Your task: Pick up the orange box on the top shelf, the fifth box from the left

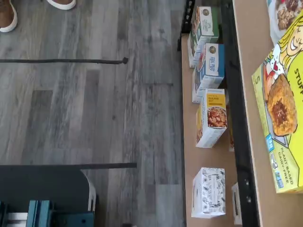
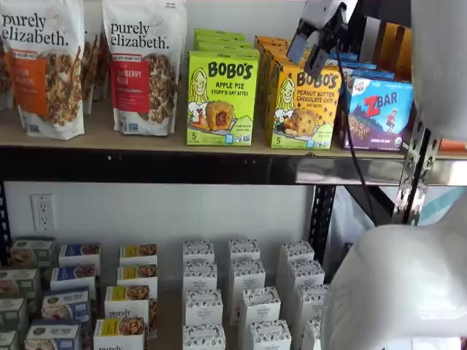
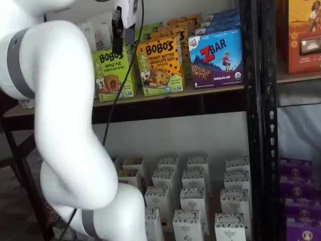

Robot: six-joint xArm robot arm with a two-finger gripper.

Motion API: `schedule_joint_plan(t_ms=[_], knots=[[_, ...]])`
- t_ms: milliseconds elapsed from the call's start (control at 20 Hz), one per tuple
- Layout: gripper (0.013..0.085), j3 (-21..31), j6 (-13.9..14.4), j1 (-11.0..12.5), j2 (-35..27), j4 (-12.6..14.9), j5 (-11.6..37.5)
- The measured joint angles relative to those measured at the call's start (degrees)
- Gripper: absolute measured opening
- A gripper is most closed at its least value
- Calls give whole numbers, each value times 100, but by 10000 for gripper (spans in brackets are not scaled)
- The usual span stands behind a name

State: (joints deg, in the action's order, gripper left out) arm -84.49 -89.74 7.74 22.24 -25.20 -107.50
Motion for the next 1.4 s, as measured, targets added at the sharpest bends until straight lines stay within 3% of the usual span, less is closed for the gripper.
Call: schedule_joint_plan(t_ms=[450,800,1150,1400], knots=[[850,261,-103,76,85,-128,433],[850,266,-236,346,8,-604,604],[850,528,-468,590,76,-915,1368],[850,802,-639,613,151,-853,2081]])
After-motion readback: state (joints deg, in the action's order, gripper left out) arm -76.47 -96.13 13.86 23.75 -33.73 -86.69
